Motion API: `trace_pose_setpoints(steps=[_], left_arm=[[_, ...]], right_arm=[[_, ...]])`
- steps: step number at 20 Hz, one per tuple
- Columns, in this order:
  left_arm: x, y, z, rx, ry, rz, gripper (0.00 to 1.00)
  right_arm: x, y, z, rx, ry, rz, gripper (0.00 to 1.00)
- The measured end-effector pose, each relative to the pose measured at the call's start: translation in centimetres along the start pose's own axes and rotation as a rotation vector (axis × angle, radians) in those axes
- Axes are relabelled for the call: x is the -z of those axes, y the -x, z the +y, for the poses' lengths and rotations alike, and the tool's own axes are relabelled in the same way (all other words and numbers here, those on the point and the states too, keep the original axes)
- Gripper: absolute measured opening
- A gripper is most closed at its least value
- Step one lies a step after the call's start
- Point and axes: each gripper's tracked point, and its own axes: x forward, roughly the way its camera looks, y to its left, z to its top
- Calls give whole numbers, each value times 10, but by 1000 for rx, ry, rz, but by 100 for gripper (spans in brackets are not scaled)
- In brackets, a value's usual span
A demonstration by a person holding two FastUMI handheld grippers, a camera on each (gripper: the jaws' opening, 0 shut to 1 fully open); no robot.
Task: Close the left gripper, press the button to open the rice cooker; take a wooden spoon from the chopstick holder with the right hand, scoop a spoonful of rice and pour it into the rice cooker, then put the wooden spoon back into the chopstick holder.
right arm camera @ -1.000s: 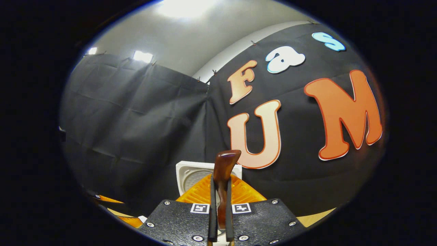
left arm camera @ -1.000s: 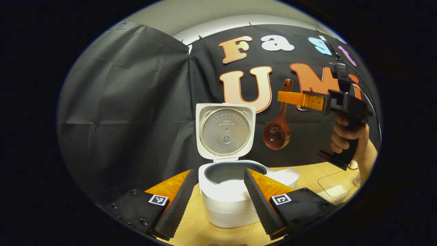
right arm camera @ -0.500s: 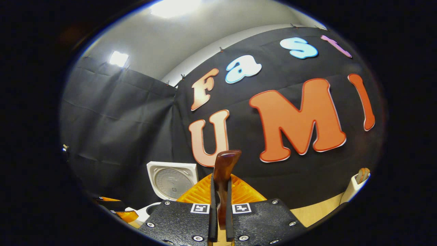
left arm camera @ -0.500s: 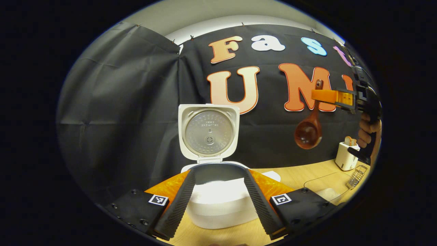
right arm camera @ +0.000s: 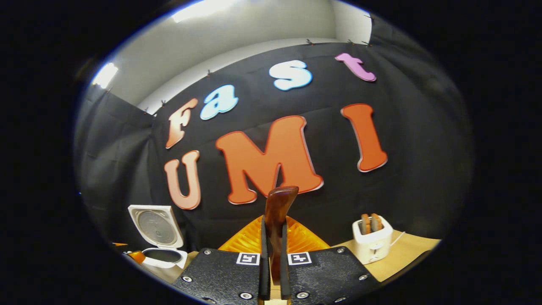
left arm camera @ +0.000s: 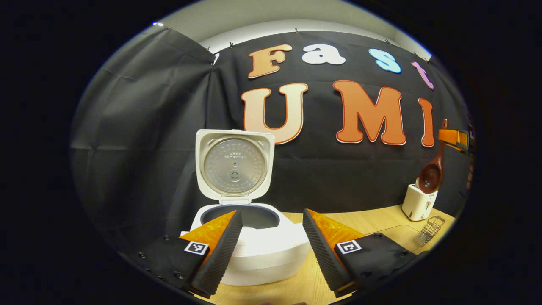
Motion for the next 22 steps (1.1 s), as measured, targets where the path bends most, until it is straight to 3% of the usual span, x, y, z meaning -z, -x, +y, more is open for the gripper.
trace_pose_setpoints(steps=[7, 22], left_arm=[[-13, 2, -37, 24, 27, -13, 94], [-32, -6, -59, 32, 24, -21, 94]], right_arm=[[27, 32, -105, 130, -8, 90, 10], [139, 42, -145, 141, -137, 273, 10]])
